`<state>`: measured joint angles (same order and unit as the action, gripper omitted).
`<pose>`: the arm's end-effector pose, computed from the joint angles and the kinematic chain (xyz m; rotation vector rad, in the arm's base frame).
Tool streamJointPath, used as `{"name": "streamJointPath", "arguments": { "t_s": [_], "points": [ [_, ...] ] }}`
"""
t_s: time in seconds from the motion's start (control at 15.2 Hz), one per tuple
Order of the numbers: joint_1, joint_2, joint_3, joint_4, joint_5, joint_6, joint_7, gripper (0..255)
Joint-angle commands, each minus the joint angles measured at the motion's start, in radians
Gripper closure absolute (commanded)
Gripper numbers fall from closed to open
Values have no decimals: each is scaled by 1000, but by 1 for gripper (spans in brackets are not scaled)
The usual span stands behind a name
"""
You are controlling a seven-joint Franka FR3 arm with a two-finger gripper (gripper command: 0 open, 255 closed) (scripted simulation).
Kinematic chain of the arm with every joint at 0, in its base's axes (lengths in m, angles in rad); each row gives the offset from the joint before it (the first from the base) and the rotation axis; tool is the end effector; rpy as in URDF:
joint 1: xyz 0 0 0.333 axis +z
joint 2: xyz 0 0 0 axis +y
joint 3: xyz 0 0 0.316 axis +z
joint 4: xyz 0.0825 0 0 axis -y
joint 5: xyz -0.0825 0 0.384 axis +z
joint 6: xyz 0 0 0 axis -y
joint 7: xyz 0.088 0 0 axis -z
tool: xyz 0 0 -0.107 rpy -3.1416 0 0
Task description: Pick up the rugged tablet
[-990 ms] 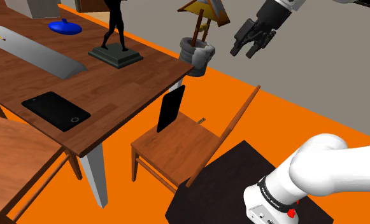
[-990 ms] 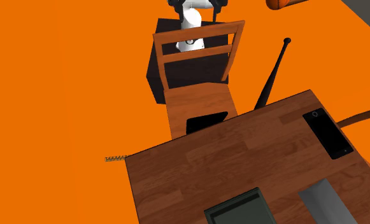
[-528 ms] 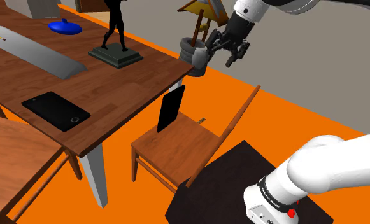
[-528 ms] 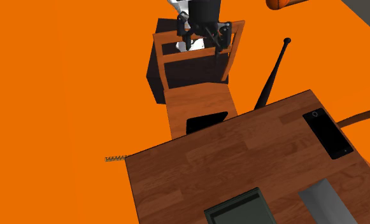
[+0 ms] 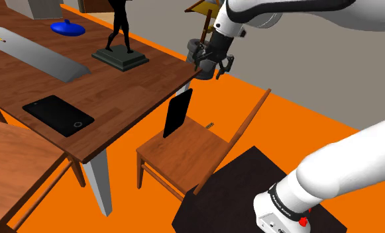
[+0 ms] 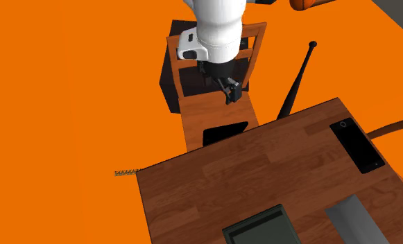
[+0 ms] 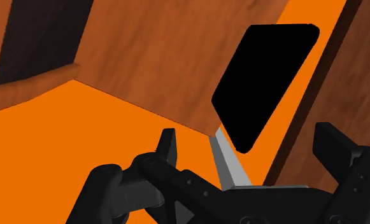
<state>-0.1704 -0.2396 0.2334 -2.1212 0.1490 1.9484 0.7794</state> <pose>0.4904 0.0479 0.5166 -2.8150 1.1438 -0.0332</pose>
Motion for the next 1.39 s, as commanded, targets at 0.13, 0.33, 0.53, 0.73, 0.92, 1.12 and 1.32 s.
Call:
{"name": "streamJointPath", "arguments": {
  "t_s": [0.13,0.33,0.53,0.73,0.92,1.12,1.32],
  "points": [
    [-26,162,14,74,-14,44,184,0],
    [-36,272,9,124,-20,72,309,0],
    [-42,377,-5,174,-19,97,425,0],
    [-41,411,-10,171,-19,127,448,0],
    [-40,428,-10,151,-20,163,446,0],
    [-38,444,-11,136,-22,195,443,0],
    [-34,438,-9,140,-21,185,452,255]
  ]
}}
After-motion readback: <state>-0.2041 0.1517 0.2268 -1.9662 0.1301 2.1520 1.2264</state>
